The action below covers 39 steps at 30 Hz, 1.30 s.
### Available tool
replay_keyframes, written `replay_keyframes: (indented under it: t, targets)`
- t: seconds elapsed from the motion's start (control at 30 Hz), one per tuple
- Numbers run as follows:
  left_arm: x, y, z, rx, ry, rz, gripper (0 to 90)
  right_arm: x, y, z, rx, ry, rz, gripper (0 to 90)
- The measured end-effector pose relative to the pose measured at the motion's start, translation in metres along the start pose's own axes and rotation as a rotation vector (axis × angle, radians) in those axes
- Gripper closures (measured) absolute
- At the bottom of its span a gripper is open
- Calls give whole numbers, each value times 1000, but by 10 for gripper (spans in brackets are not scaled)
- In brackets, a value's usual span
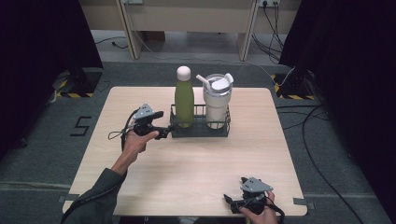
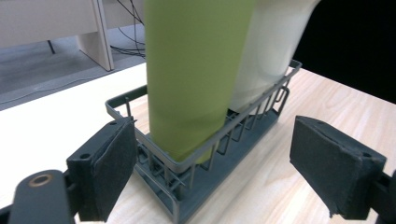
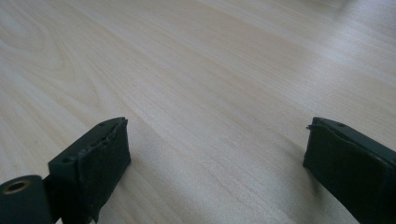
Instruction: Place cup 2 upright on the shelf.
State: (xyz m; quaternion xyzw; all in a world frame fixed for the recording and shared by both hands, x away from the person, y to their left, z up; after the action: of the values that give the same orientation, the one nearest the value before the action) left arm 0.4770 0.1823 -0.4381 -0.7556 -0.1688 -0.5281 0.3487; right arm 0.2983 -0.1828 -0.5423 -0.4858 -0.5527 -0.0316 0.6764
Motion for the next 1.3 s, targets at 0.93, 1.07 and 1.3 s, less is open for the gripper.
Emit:
replay_keyframes:
  t: [0.93,1.07,1.3]
  targets:
    - [-35,-32,-26,-77,-47,16,146,0,0,0,-2,1,-2,70]
    - [-42,-34,-27,-80,-48,23,146,0,0,1,-1,6,-2,70]
    - [-51,-38,-26,-68,-35,26,146,0,0,1,-2,4,-3,70]
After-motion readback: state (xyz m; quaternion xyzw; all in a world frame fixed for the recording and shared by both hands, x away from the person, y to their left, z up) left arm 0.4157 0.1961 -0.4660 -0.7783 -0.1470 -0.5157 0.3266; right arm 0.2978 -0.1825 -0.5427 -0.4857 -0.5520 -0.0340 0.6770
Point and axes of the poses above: each handheld gripper's, and its own axes: y roughly forward along the jaws, x roughly out of its top, z roughly to its left, the point moved 2 cm from there along y, roughly forward along the jaws, and after that the axes turned 6 degrees about -y, right-handed, at the moved point
